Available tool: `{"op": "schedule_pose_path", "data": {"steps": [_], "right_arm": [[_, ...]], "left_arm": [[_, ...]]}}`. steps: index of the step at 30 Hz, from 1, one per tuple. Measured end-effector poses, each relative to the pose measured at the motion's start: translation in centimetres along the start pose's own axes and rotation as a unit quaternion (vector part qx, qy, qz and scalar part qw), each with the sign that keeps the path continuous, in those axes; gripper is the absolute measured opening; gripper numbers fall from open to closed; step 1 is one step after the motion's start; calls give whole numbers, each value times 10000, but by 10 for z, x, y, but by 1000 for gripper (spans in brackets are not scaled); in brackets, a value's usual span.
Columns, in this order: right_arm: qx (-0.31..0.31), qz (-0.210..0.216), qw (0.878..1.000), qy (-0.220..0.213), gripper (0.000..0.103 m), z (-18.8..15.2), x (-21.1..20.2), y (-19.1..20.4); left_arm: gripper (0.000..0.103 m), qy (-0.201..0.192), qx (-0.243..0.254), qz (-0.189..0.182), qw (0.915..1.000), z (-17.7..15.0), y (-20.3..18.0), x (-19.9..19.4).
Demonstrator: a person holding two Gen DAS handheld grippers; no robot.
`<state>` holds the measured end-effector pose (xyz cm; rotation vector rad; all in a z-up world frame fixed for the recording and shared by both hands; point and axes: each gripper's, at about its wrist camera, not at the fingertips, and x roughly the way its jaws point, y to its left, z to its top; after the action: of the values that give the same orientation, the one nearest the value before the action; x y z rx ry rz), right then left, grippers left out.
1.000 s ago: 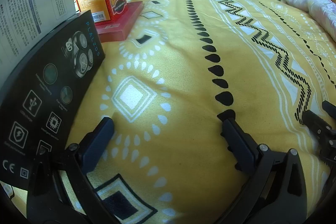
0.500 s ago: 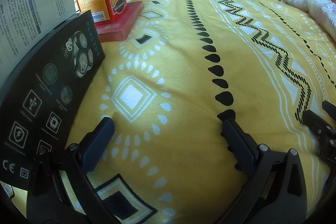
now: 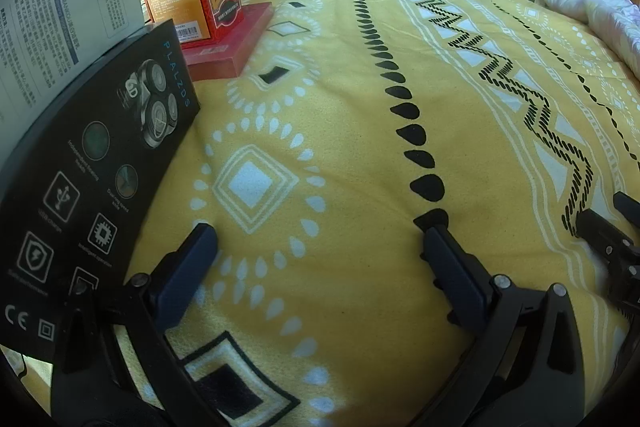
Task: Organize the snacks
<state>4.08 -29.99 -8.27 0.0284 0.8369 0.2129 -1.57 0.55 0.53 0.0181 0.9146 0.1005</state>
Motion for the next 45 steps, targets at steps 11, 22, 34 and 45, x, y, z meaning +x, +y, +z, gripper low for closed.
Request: {"op": "schedule_pose_path", "data": {"steps": [11,22,34,45], "right_arm": [[179,255,9995,-80,103,-1,-3,-7],[430,633,9969,-180,103,-1,-6,-19],[462,682,9965,-176,103,0,-6,-19],[462,677,9965,-173,103,0,-6,-18]], "left_arm": [[103,0,0,0,10000,0,0,0],[103,0,2,1,10000,0,0,0],[103,-1,4,0,10000,0,0,0],[103,2,6,4,10000,0,0,0]]}}
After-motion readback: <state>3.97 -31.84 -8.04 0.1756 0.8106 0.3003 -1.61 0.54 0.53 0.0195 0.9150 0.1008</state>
